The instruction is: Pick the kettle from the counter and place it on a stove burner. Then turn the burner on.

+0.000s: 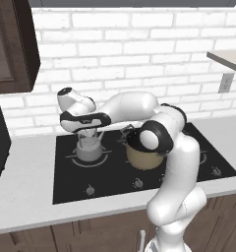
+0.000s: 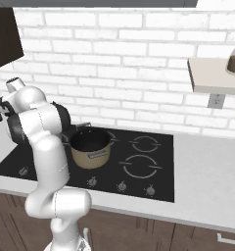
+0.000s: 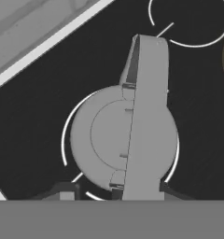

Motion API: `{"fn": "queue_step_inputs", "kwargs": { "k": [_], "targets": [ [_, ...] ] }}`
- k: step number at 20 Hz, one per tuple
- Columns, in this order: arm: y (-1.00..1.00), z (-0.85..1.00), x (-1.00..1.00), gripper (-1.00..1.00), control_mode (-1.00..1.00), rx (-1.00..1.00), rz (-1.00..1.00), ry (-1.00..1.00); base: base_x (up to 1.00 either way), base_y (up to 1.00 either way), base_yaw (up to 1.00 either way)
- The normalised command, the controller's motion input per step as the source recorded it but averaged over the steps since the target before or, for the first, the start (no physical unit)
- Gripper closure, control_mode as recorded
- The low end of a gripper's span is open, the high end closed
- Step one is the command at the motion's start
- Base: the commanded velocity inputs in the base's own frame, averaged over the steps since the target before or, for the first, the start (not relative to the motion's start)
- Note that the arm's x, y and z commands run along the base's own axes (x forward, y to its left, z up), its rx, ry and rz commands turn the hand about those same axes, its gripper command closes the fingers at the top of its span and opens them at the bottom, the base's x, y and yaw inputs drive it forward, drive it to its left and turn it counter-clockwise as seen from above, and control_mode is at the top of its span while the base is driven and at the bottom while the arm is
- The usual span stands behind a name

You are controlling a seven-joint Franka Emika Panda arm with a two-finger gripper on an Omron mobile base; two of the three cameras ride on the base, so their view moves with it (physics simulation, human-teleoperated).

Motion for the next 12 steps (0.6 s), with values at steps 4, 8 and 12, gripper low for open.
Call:
{"fn": "queue_step_inputs", "kwargs": {
  "k": [4,8,12],
  "targets": [
    [0.00,0.00,0.00,-1.00,-1.00,0.00,0.00,0.00,0.00,0.00,0.00],
    [0.00,0.11,-0.01,-1.00,-1.00,0.00,0.00,0.00,0.00,0.00,0.00],
    [0.00,0.62,-0.15,-1.00,-1.00,0.01,0.00,-0.03,0.00,0.00,0.00]
  ]
}}
